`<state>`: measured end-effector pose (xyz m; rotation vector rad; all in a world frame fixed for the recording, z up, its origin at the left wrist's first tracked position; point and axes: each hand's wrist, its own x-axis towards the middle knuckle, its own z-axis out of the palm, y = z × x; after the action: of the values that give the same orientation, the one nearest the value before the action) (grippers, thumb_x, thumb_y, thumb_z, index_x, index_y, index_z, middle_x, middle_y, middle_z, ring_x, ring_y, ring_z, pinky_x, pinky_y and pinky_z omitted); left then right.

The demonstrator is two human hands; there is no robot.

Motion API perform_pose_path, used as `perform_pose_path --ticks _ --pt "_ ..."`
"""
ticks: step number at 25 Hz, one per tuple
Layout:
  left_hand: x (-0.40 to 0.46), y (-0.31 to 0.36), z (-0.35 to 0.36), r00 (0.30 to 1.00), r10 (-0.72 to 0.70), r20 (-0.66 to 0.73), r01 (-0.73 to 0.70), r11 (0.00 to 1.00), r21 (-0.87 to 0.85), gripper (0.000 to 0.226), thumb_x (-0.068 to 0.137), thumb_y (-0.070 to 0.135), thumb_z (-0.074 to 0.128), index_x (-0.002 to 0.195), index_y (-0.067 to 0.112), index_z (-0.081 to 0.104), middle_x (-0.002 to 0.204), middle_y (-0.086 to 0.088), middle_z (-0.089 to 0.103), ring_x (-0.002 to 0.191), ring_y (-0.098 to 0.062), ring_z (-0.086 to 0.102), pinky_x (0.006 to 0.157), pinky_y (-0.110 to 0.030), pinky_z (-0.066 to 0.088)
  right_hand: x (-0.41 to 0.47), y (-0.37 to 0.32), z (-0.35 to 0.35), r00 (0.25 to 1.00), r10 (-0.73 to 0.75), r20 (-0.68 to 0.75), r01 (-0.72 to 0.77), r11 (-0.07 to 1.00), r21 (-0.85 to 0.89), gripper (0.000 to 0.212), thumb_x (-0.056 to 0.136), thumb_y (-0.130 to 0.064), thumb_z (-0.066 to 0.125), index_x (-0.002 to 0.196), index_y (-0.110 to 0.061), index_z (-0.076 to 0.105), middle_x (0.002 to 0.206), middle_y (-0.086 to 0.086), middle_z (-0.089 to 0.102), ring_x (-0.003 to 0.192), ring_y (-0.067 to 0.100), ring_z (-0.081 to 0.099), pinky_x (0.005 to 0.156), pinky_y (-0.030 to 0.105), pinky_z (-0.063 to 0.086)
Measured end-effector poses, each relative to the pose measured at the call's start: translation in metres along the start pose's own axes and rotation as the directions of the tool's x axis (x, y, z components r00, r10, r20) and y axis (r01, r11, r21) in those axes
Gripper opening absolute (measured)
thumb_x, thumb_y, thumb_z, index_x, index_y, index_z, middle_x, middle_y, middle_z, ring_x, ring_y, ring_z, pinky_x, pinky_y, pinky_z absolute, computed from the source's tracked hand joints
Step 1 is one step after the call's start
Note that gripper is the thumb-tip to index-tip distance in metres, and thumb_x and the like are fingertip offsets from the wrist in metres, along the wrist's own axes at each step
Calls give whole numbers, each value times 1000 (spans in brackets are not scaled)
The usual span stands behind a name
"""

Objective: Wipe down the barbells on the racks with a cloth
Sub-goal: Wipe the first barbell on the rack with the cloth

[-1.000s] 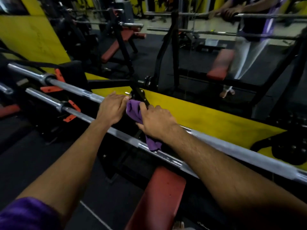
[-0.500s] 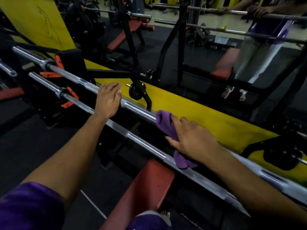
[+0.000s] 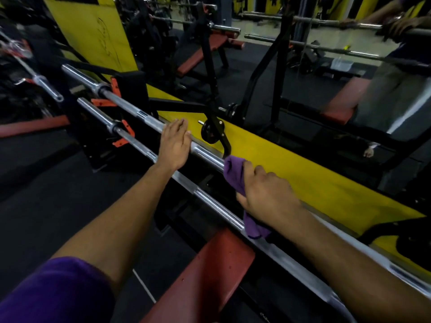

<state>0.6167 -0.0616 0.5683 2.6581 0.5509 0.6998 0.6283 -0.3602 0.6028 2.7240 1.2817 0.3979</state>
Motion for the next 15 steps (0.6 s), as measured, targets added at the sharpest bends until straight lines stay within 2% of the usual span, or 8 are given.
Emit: perform_pose_path --ticks 3,7,11,13,15 --pt "1 -9 -2 999 36 7 -36 999 -4 74 101 48 13 151 1 40 158 -18 37 150 -33 27 125 -46 11 70 -50 -5 1000 -15 -23 17 995 101 68 86 -52 66 131 -8 38 108 17 63 86 35 68 57 35 38" --pt "5 -24 -3 991 128 36 -129 991 32 72 99 45 18 149 1 43 154 -21 42 146 -38 34 122 -51 19 111 -82 -6 999 -40 -34 44 993 106 69 90 -49 64 137 -9 33 118 18 59 93 36 66 61 37 40" --pt "6 -26 5 985 155 -75 -155 988 8 62 105 37 19 144 0 51 150 -19 49 142 -34 40 121 -49 21 57 -50 -5 1000 2 -5 -2 996 87 80 87 -54 65 148 -18 27 125 12 52 100 33 61 63 39 45" --pt "5 -26 8 984 142 -109 -143 990 -2 58 106 33 21 143 0 51 150 -17 50 143 -32 39 123 -48 18 11 -23 -10 998 54 27 -57 992 111 83 84 -55 66 150 -23 28 127 7 53 104 31 61 70 40 52" --pt "3 -23 14 982 118 -146 -125 991 -37 54 107 28 23 143 0 52 149 -16 50 143 -31 39 124 -46 16 -36 7 -14 991 103 81 -115 979 165 83 83 -53 68 151 -26 29 129 2 53 111 28 59 78 39 52"
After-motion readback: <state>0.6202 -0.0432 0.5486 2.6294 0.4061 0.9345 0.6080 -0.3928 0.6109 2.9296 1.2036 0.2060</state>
